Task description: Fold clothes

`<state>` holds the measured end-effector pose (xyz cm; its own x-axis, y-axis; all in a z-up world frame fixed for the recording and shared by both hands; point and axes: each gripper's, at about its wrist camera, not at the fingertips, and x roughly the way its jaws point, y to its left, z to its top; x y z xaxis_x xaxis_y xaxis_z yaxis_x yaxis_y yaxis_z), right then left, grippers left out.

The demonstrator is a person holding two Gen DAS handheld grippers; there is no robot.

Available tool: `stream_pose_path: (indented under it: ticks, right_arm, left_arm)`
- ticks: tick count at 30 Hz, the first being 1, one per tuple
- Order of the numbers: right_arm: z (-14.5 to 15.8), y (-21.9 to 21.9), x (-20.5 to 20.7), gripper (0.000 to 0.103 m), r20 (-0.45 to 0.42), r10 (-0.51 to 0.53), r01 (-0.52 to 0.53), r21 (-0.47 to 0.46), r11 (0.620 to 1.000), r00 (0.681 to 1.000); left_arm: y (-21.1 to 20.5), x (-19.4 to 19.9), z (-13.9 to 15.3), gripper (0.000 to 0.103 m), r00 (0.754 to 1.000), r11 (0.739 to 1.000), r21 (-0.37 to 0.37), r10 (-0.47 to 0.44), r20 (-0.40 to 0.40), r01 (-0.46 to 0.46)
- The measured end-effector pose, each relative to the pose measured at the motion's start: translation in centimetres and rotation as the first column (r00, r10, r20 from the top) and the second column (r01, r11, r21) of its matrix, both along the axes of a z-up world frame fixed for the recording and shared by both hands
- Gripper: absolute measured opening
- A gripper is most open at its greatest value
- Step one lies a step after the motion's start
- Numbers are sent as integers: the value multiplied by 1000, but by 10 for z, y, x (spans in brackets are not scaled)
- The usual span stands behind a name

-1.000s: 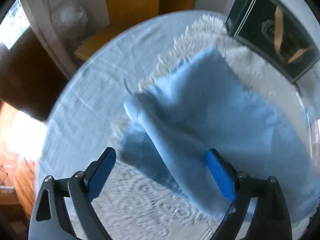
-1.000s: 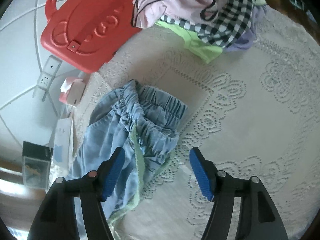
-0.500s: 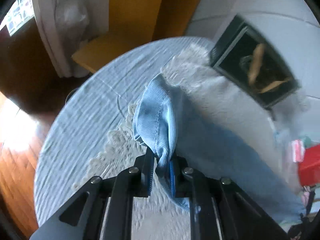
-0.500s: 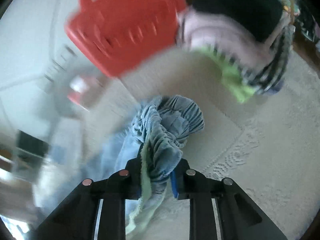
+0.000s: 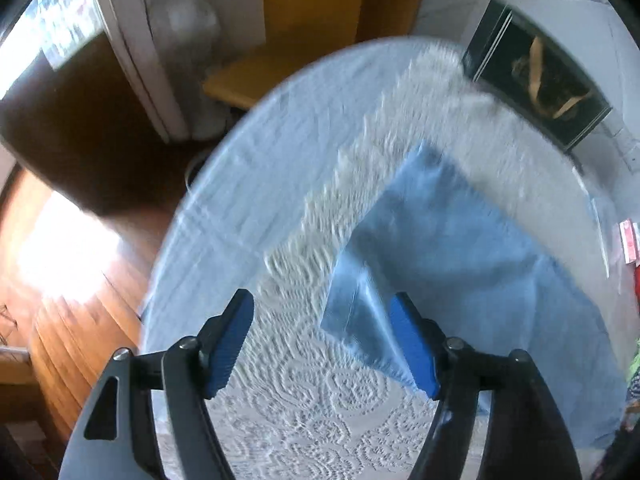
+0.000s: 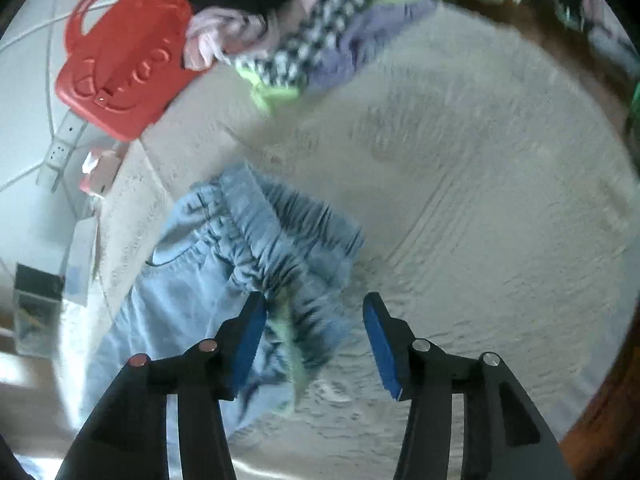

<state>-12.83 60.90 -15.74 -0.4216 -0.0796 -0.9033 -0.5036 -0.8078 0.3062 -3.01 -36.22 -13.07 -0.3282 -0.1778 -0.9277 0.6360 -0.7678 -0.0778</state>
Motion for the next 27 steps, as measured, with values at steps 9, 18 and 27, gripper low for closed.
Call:
stream_pose_path:
  ticks: [9,18,27]
  right_arm:
    - [6,1,12,51,-30,-24,22,-80,997,999]
    - [-12,4,23,69,-40,-90,84,-145,986,995]
    - [-20,-4,5,69,-28,-57,53,-132,990,998]
  left_arm:
    - [23,-51,-16,70,992,992,24,-123,-20,123]
    - [10,-34,-86,101,984,998,-14,-59,170,62]
    - [18,7,-48,100,998,999,39,17,65,-20]
